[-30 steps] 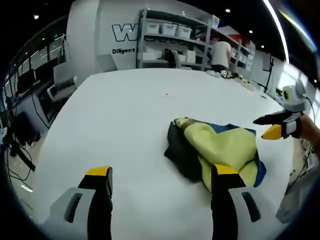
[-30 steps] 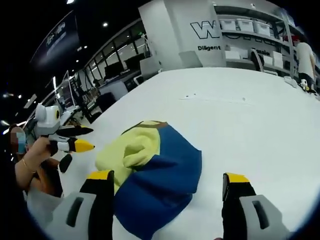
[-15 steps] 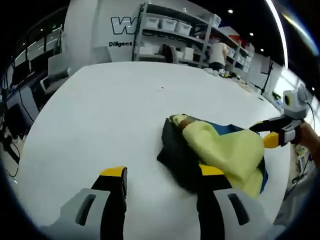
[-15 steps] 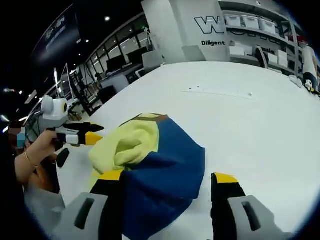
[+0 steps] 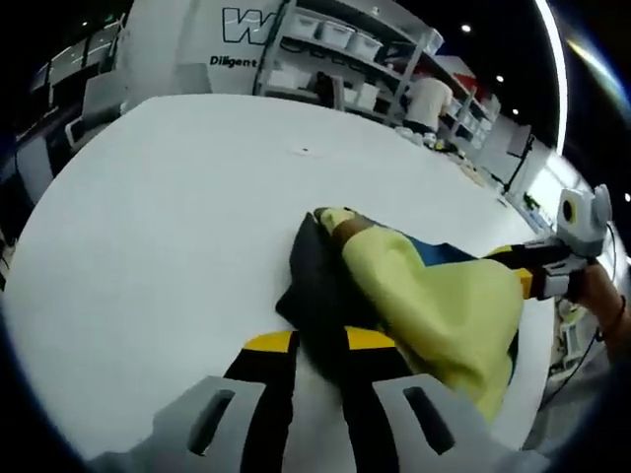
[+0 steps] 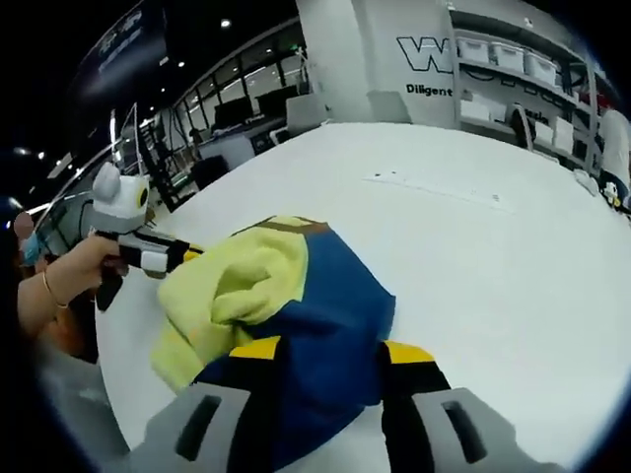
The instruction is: Fold the garment on the visible template until the final outline fits inside the template.
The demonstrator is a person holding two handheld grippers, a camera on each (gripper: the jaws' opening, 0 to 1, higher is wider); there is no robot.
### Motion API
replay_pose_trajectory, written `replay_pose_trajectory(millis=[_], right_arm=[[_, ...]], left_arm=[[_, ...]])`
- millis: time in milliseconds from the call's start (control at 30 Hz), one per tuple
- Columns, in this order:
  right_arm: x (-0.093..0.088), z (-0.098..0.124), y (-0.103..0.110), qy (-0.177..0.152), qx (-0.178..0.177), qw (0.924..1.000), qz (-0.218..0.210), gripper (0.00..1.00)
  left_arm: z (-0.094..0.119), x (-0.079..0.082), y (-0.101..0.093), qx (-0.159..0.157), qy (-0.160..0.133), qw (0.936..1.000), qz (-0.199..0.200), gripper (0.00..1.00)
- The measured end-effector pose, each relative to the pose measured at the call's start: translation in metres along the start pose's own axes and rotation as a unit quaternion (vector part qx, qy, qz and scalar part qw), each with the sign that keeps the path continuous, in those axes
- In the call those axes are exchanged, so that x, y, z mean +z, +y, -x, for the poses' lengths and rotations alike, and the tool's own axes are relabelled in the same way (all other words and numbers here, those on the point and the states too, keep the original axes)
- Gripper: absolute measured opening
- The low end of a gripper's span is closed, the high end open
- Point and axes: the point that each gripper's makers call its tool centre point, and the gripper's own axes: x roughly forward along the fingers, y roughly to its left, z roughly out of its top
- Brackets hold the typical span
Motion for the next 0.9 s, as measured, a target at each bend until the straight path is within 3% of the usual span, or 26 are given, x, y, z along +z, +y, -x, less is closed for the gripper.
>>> replay_pose_trajectory(millis=[200, 300, 633, 767, 900], right_arm=[[-0.009, -0.004, -0.003, 0.02, -0.008, 0.9997, 0.006, 0.15], [-0.011, -0.004, -0.007, 0.025, -0.016, 0.9994, 0.016, 0.0], [-0.014, -0.002, -0.009, 0.031, -0.033, 0.9986, 0.029, 0.0], [-0.01, 0.008, -0.019, 0.025, -0.059, 0.9974, 0.034, 0.0], [-0.008, 0.016, -0.025, 0.018, -0.069, 0.9968, 0.037, 0.0]], left_arm=[[-0.006, 0.003, 0.0, -0.003, -0.003, 0.9995, 0.03, 0.07], [-0.004, 0.004, 0.0, -0.001, -0.004, 0.9995, 0.031, 0.02], [0.007, -0.002, -0.003, 0.001, 0.007, 0.9999, 0.014, 0.01], [0.015, 0.003, -0.005, 0.004, -0.005, 1.0, 0.004, 0.01], [0.024, 0.007, -0.002, 0.01, -0.011, 0.9995, 0.027, 0.01]])
